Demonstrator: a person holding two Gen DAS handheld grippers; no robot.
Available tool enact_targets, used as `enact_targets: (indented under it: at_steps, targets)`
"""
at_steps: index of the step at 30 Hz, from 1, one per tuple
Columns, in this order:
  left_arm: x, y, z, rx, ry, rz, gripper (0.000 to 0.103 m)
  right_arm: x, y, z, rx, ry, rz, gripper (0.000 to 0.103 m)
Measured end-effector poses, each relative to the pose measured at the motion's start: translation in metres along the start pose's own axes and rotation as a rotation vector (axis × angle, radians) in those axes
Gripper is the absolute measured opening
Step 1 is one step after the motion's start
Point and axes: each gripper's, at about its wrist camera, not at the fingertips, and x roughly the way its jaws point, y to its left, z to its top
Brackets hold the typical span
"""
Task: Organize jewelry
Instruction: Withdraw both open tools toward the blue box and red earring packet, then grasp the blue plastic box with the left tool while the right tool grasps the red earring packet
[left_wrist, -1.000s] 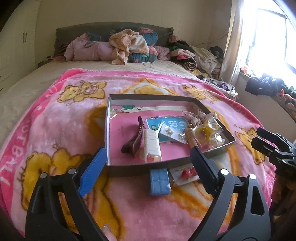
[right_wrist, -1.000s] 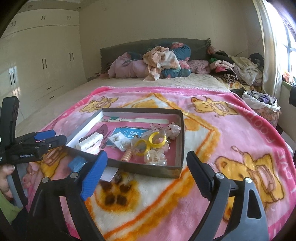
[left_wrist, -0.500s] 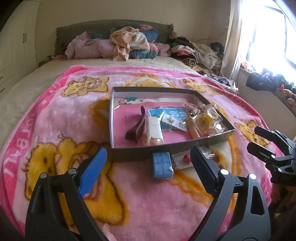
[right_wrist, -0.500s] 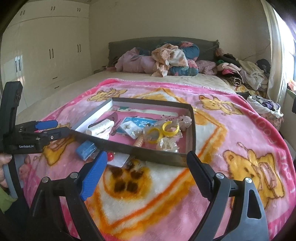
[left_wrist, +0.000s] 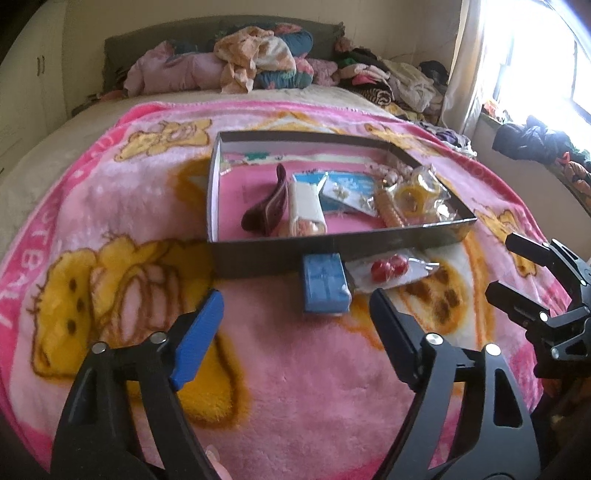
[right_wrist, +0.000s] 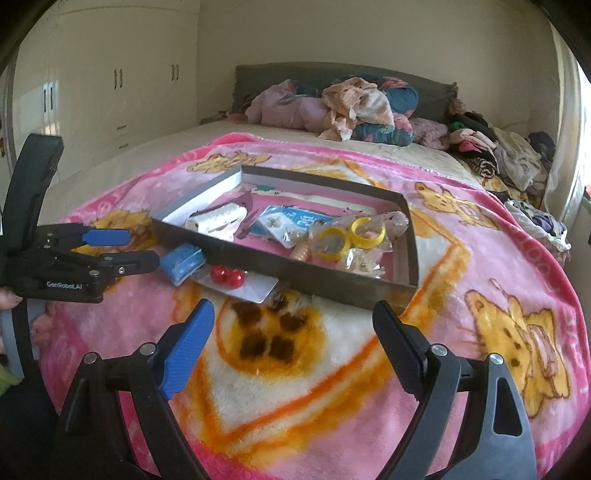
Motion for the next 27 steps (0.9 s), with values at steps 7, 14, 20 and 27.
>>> enact_targets:
  at_steps: [7, 14, 20, 27]
  targets:
    - [0.013, -0.003, -0.004, 0.0, 0.03, -0.017, 0.057, 0.023, 0.011, -0.004, -0.078, 0.035, -0.008, 0.085]
    - [0.03, -0.002, -0.004, -0.02, 0.07, -0.058, 0.038, 0.045, 0.022, -0.001, -0.143, 0.062, -0.005, 0.085]
    - [0.033, 0.004, -0.003, -0.066, 0.082, -0.119, 0.027, 0.06, 0.034, 0.003, -0.209, 0.083, -0.019, 0.084]
    - [0.028, 0.006, -0.003, -0.07, 0.076, -0.122, 0.026, 0.073, 0.051, 0.007, -0.296, 0.097, -0.032, 0.075]
